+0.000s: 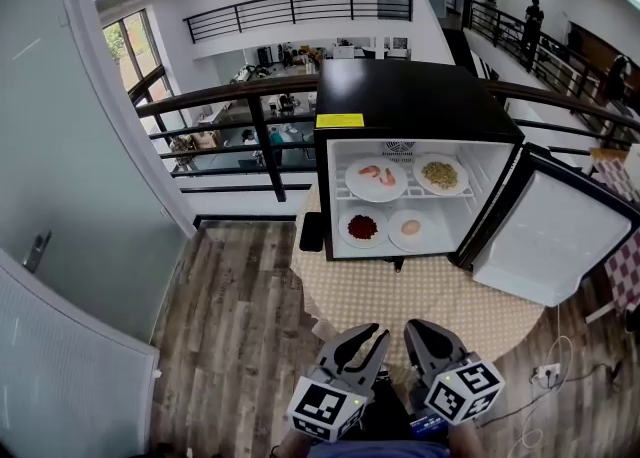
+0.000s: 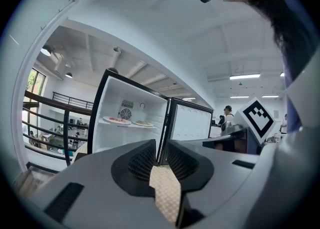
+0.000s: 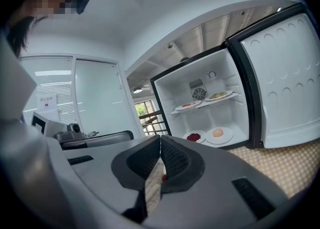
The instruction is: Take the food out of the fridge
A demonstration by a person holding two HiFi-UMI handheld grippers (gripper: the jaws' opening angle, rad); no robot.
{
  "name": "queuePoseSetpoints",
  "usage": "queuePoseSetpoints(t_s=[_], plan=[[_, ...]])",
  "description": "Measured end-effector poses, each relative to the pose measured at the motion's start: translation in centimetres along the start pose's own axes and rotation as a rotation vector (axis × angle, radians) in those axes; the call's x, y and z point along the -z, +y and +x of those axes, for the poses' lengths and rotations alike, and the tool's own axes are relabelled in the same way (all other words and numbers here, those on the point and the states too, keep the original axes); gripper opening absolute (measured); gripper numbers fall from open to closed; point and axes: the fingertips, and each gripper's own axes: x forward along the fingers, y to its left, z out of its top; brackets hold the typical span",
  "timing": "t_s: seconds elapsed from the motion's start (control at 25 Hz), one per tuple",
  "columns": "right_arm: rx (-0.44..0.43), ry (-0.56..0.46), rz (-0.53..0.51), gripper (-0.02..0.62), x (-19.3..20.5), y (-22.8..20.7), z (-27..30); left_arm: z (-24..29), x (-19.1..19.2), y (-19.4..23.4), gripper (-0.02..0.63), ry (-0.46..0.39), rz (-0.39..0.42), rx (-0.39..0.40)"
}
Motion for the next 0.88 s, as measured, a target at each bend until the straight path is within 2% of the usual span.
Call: queuePoseSetpoints(t_s=[0.32,0.52,0.88], plan=[[0.007,0.01,-0.009,0.018,-2.8,-5.4,4.0,6.6,-0.9,2.6,0.067,0.018,0.01,-0.002],[0.004,0.028,0.004,0.018,-3.9,-8.1,7.1,10.4,0.7,4.5,0.086,0.063,0.025,-0.013],[-0.031,0.165,0.044,0.018,-0.4,-12.6,12.8,13.9,6.1,10.5,0.086,0.19,0.013,-0.131]])
